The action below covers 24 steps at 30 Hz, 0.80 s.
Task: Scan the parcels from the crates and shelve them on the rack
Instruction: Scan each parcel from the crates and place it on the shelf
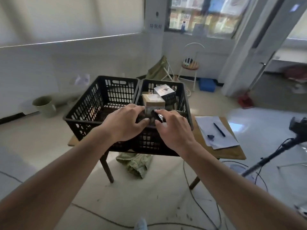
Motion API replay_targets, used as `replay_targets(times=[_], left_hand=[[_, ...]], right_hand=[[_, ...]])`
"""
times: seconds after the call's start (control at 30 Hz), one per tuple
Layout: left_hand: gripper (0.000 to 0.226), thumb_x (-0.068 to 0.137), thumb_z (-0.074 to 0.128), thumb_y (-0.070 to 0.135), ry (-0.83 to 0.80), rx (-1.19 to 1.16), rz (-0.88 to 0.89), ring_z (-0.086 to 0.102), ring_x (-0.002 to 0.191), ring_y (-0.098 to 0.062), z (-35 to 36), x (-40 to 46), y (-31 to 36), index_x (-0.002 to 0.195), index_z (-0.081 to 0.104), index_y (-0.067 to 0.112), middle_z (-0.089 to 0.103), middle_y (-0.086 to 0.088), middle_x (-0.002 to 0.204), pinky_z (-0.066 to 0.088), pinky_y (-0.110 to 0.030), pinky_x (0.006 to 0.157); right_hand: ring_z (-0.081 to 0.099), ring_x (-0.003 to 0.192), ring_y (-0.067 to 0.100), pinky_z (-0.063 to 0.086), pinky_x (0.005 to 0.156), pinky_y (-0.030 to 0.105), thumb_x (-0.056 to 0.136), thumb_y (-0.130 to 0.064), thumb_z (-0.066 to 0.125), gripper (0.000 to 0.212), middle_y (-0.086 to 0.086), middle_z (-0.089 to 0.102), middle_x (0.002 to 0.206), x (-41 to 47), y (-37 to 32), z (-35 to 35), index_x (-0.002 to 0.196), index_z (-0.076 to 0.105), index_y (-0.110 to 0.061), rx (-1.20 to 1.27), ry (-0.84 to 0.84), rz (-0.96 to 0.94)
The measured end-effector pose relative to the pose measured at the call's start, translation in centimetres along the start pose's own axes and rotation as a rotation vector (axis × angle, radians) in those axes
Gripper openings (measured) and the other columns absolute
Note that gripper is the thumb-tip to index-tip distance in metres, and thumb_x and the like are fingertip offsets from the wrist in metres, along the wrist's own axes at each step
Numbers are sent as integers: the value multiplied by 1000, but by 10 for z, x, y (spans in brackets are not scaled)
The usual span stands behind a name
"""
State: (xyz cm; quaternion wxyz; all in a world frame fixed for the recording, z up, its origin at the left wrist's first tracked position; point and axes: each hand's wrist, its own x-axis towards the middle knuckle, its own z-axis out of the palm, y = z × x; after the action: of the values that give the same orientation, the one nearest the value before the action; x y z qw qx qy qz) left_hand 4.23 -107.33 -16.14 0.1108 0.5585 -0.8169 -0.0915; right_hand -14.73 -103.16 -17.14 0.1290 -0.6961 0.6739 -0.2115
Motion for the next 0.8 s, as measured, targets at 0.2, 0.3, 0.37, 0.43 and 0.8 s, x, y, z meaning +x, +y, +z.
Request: replay_targets(times=[0.2,0.3,0.37,0.43,0.8], left_hand=[[70,101,43,66,-101,35,24,49,141,-22,26,106,-14,160,37,30,45,4,159,47,-50,110],[67,102,45,65,-132,30,13,51,139,-23,37,143,-19,158,39,28,47,2,157,49,-47,106],[66,102,47,63,-163,22,-7,51,138,-23,48,166,-22,158,40,27,47,0,157,47,-46,106],[64,103,48,61,-190,9,-30,52,136,-23,58,185,-25,157,40,27,49,0,155,47,-45,103],[61,108,41,50,-322,2,-310,52,134,-35,126,280,-35,160,27,19,42,-11,153,49,-52,102]], right_hand=[[61,124,39,52,104,51,108,-42,56,48,9,61,142,84,39,9,155,52,-36,-11,-8,95],[62,122,39,53,103,52,108,-42,56,48,9,62,140,112,56,14,155,52,-36,-13,-30,112],[62,122,38,53,103,53,108,-42,56,48,9,61,141,133,68,18,156,51,-37,-5,-46,121],[62,123,37,54,103,52,108,-42,55,48,9,60,143,153,80,22,156,50,-36,17,-59,118],[60,126,38,53,104,54,109,-44,53,49,6,59,143,264,150,53,157,47,-38,64,-216,1]])
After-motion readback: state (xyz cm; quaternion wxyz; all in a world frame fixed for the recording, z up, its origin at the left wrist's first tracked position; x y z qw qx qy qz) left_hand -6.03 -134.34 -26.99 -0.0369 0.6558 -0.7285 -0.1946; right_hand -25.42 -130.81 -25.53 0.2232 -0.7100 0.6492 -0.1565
